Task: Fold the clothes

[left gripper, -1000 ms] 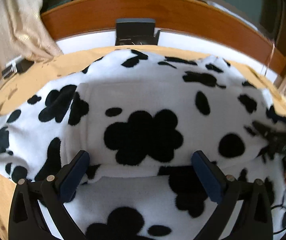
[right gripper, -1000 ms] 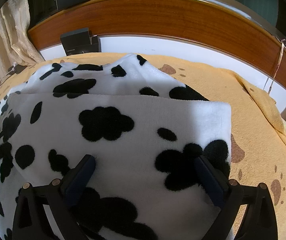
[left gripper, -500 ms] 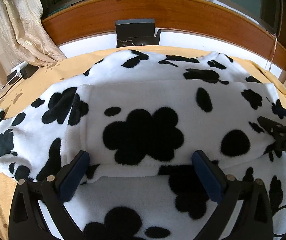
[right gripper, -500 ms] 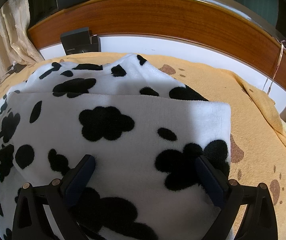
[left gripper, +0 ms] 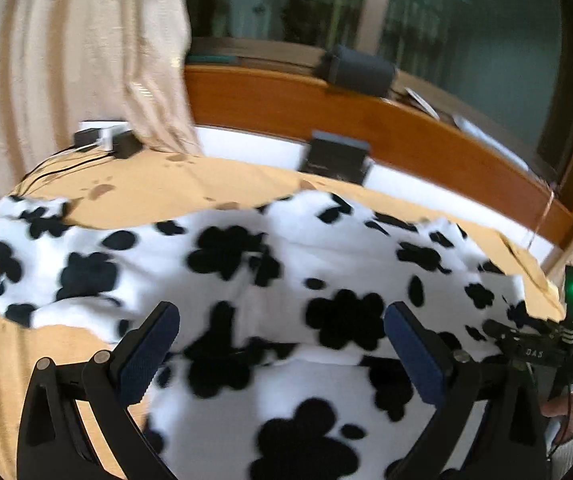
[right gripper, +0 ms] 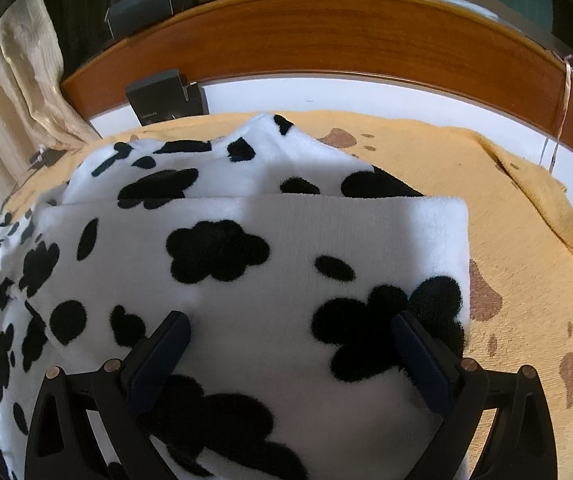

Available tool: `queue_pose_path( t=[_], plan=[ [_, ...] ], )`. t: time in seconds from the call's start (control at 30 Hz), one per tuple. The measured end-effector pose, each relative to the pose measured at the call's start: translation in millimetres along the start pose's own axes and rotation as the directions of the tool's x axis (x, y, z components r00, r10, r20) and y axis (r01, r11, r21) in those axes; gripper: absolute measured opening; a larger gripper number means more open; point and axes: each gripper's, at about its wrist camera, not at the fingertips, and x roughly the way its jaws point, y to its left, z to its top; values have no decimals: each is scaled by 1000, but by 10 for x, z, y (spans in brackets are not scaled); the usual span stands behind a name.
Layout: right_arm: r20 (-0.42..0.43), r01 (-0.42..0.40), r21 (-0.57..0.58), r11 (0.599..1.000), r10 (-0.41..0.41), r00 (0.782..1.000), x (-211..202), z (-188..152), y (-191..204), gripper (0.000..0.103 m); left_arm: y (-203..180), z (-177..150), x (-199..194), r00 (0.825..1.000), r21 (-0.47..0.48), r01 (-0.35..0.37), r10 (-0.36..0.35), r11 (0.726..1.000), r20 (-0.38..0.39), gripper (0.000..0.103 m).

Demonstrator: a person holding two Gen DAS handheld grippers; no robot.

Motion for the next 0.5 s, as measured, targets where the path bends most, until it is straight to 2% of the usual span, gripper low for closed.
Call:
queue_pose_path(
  t=[0.13,0.2,0.27,0.33,0.43,0.5],
  plan=[
    [-6,60,-46,997,-60,998,27,-10,106,103,249,0,-3,1000,-118,22,-24,993,-18,103],
    [-3,80,-61,995,-81,997,27,-15,134,103,221,28,93,998,-136,10,-18,991,-53,103],
    [-3,79,-60,995,-79,997,29,-15,123,103,70,64,177,998,-96,18,-24,995,-65,103],
    [-4,73,-54,996,-74,997,31,-13,109,103,-174,102,286,997,-17,33,-34,999,-74,103],
    [1,95,-52,994,-95,996,22,-16,112,103,-507,167,541,991,68,84,-76,994,-113,103],
    [8,116,-46,992,-115,993,10,-17,104,103,-595,198,759,988,80,67,-54,995,-147,103]
  ],
)
